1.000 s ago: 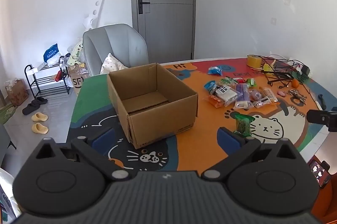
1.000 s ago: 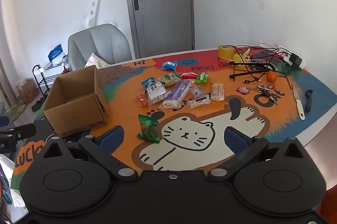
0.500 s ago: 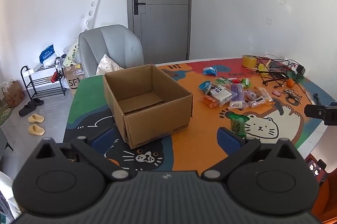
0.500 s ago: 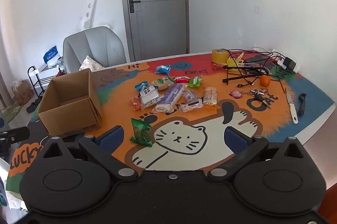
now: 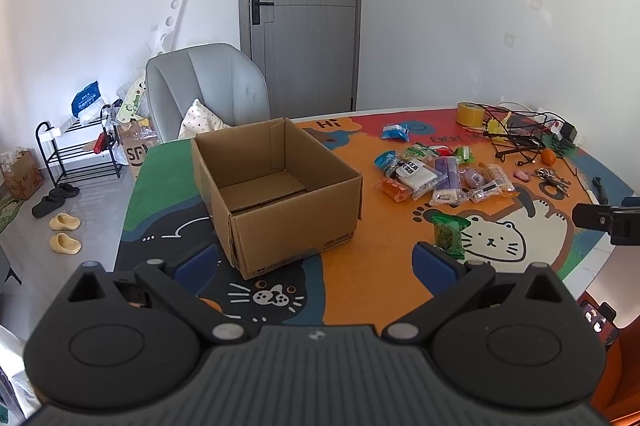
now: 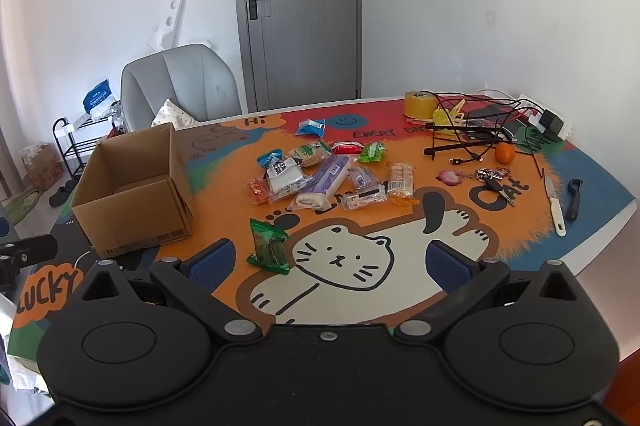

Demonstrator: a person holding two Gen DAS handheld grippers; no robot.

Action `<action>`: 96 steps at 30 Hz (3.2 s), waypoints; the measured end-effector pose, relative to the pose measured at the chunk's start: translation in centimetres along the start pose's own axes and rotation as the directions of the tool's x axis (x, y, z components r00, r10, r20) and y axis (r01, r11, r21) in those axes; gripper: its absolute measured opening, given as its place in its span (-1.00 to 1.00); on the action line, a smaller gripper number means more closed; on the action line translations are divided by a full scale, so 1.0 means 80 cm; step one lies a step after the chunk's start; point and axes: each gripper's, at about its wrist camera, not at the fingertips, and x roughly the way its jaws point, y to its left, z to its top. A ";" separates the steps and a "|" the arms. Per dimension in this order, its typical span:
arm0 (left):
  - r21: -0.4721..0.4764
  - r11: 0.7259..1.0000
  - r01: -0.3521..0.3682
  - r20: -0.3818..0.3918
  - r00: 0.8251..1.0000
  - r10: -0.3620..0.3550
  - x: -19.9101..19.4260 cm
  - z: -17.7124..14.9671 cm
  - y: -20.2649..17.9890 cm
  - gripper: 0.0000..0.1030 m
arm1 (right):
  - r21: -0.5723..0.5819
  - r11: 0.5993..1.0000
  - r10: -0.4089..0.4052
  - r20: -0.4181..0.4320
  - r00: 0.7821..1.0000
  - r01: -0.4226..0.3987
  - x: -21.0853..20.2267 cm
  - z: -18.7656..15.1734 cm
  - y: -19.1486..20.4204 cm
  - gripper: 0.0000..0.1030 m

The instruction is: Organize snacks

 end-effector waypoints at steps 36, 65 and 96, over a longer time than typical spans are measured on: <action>-0.020 1.000 -0.008 -0.009 1.000 0.008 0.002 -0.002 0.003 0.99 | 0.021 1.000 -0.021 -0.001 1.000 0.021 0.003 -0.001 -0.002 1.00; -0.019 1.000 -0.024 -0.006 1.000 0.024 0.032 0.001 -0.005 0.99 | 0.025 0.998 -0.057 -0.001 0.998 0.057 0.027 -0.008 -0.010 1.00; -0.052 0.999 -0.016 -0.012 1.000 0.015 0.136 -0.013 -0.119 0.98 | 0.108 0.990 -0.092 0.050 0.995 0.086 0.116 -0.044 -0.094 1.00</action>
